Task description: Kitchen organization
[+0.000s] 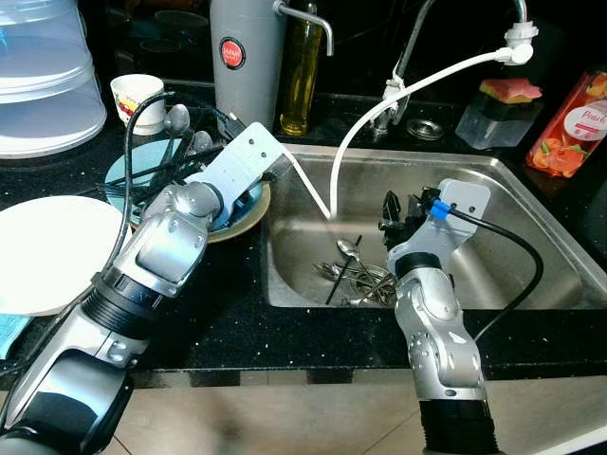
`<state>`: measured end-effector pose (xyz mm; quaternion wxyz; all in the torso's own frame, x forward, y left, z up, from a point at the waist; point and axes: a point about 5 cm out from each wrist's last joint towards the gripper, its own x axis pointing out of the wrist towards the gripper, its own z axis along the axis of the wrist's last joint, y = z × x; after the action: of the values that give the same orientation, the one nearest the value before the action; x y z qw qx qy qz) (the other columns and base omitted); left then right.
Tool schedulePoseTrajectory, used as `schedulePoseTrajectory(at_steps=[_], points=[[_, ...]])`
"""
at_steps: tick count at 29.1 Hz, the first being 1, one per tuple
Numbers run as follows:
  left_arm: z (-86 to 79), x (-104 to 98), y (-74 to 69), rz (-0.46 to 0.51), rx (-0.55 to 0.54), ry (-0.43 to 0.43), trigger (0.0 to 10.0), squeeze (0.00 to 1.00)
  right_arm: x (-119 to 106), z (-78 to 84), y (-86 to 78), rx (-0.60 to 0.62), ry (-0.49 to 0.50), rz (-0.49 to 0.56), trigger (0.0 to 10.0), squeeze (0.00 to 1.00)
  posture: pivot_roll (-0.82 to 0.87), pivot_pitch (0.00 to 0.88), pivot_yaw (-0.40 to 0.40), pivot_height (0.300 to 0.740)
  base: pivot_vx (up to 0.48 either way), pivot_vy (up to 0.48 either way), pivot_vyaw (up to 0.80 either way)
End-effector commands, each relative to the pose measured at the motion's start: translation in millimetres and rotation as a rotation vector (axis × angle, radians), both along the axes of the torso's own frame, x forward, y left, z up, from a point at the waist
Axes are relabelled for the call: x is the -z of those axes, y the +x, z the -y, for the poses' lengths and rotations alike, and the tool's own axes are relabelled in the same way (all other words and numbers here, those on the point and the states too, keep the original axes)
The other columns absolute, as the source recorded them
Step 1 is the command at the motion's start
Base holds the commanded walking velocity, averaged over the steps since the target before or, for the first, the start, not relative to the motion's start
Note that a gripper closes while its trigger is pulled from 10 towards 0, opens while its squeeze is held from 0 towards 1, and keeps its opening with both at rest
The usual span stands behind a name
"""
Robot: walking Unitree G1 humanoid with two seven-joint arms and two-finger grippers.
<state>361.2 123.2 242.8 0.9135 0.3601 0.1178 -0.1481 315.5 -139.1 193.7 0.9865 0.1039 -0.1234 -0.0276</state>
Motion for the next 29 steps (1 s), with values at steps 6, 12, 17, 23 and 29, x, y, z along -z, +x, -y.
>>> schedulePoseTrajectory(at_steps=[6, 12, 17, 23, 29], points=[[-7.1, 41, -0.4, -0.134, -0.022, 0.057, 0.0, 0.0, -3, 2.4, -0.5, 0.009, 0.0, 0.013, 10.0, 0.0, 0.21, 0.033, -0.104, 0.74, 0.0, 0.0, 0.0], [-7.0, 42, -1.5, -0.131, -0.018, 0.054, 0.0, 0.0, -2, 3.2, -1.2, 0.011, 0.0, 0.011, 10.0, 0.0, 0.21, 0.038, -0.106, 0.74, 0.0, 0.0, 0.0], [-2.3, 17, 4.5, 0.043, -0.033, 0.006, 2.9, 0.0, -2, 2.4, -1.0, 0.007, 0.001, 0.01, 10.0, 0.0, 0.21, 0.041, -0.108, 0.74, 0.0, 0.0, 0.0], [10.7, -28, 3.9, 0.224, 0.001, -0.204, 10.0, 0.0, -2, 2.8, -1.0, 0.009, 0.0, 0.008, 10.0, 0.0, 0.21, 0.041, -0.108, 0.74, 0.0, 0.0, 0.0], [10.3, -42, 3.3, 0.247, -0.02, -0.288, 10.0, 0.0, -7, 4.1, -1.4, 0.012, 0.0, 0.023, 10.0, 0.0, 0.21, 0.041, -0.108, 0.74, 0.0, 0.0, 0.0]])
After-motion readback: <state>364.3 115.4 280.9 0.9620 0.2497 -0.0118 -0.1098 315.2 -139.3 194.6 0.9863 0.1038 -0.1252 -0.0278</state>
